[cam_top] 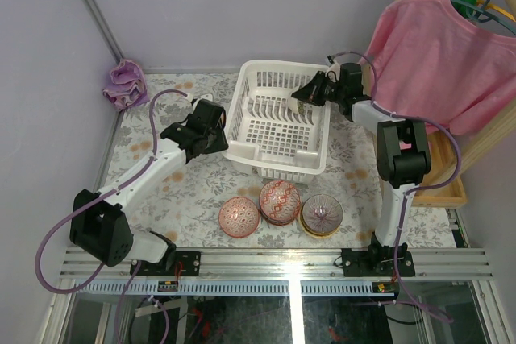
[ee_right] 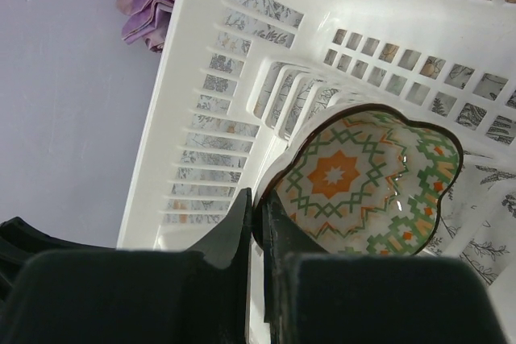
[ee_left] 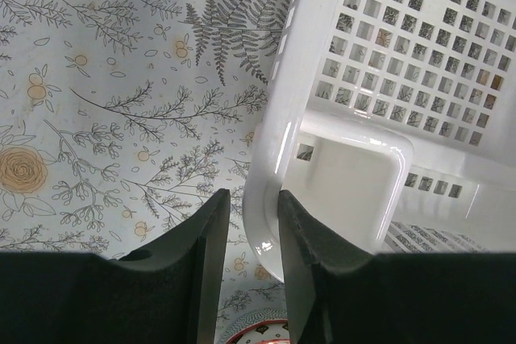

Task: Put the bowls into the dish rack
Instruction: Place the bowl in the dish rack.

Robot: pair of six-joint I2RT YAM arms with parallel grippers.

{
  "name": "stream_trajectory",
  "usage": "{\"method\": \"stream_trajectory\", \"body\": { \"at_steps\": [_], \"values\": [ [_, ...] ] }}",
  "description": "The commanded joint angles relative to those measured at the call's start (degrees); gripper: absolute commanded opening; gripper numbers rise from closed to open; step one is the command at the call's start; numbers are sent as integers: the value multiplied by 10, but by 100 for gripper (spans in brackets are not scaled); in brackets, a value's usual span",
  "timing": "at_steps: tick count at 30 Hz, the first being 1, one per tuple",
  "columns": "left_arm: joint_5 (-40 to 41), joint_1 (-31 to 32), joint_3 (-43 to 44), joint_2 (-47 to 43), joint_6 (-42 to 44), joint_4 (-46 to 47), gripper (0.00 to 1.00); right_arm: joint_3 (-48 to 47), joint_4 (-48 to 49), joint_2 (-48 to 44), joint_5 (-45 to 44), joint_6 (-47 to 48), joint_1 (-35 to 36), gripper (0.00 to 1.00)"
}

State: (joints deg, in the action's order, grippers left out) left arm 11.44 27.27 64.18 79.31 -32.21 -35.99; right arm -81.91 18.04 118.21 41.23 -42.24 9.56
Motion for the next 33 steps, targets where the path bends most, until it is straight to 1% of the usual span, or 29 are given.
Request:
{"method": "stream_trajectory", "body": {
  "at_steps": [1,4,17,23,26,28,33],
  "values": [
    [16,-8,17,-6,18,-24,29,33,-105,13,-37,27,-36,0],
    [16,-10,19,-5,18,-24,29,34,-109,15,-37,26,-39,0],
    [17,-13,25,-6,20,-29,29,12,-190,11,-53,45,-48,3],
    [13,-15,32,-7,18,-30,29,8,-206,-2,-56,46,-48,4],
    [-3,-15,62,-6,15,-31,29,10,-209,-9,-57,46,-48,4],
    [-26,-15,100,2,12,-30,30,12,-207,-11,-56,46,-48,4],
    [-93,-15,192,54,6,-22,32,11,-206,-13,-56,41,-48,3]
  ]
}}
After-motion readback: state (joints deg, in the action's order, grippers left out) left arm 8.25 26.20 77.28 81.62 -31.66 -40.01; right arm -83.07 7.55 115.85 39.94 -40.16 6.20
